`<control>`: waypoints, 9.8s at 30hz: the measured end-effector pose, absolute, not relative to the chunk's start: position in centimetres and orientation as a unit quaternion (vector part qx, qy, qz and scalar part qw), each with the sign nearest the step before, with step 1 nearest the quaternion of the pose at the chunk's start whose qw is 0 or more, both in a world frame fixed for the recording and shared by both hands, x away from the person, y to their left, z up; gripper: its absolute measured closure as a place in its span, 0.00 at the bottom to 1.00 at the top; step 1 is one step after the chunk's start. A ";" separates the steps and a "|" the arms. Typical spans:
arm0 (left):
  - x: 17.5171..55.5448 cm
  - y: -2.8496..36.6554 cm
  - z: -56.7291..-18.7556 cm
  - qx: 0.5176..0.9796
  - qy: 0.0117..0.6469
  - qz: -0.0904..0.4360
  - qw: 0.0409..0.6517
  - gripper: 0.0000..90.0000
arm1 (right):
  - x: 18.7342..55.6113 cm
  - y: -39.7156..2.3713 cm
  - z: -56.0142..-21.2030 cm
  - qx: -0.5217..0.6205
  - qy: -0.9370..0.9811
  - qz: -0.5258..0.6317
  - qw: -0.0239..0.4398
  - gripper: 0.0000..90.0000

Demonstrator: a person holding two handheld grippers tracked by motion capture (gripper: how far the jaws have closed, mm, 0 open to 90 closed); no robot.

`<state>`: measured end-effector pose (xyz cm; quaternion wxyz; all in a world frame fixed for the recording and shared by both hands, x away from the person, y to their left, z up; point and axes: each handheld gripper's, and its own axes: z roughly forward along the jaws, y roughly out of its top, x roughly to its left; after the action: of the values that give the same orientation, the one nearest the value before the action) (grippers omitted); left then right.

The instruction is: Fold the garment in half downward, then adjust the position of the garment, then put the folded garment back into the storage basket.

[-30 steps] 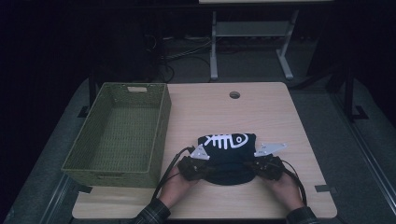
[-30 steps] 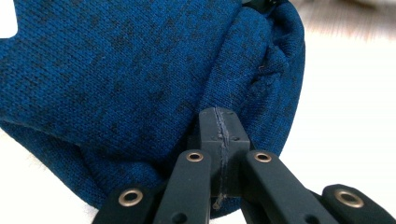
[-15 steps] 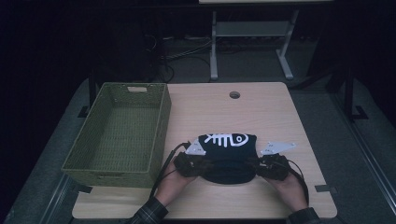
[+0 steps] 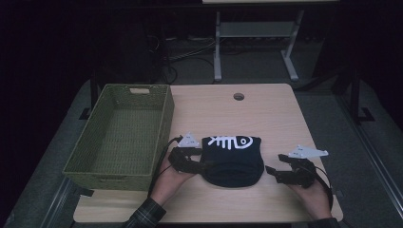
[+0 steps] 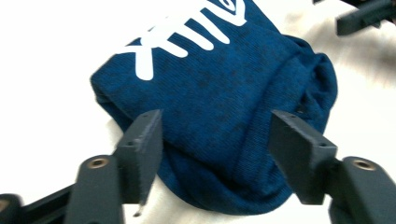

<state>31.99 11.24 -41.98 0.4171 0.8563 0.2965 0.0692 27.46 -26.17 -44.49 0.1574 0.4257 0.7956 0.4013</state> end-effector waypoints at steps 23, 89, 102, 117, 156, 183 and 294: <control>34.7 11.5 -44.0 0.840 0.351 0.072 0.407 0.16 | 26.3 -28.0 -48.2 0.458 0.801 0.342 0.178 0.09; 35.8 9.5 -46.3 0.863 0.311 0.019 0.399 0.76 | 26.3 -28.0 -48.2 0.458 0.801 0.342 0.178 0.09; 35.4 10.0 -44.1 0.850 0.304 0.009 0.430 0.77 | 26.3 -28.0 -48.2 0.458 0.800 0.343 0.178 0.09; 34.7 10.3 -40.4 0.848 0.281 0.010 0.450 0.79 | 26.3 -28.0 -48.2 0.458 0.800 0.343 0.179 0.09; 34.0 14.2 -32.1 0.852 0.242 0.047 0.461 0.80 | 26.3 -28.0 -48.2 0.458 0.800 0.343 0.177 0.09; 34.3 19.6 -27.6 0.844 0.259 0.083 0.462 0.80 | 26.3 -28.0 -48.2 0.459 0.800 0.344 0.178 0.09; 37.4 39.1 -35.2 0.843 0.422 0.112 0.314 0.77 | 26.4 -27.9 -48.2 0.464 0.797 0.343 0.182 0.09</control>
<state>37.40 39.07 -35.17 0.3140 0.8431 0.4219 0.1124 26.41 -27.95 -48.25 0.1818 0.4635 0.7965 0.3430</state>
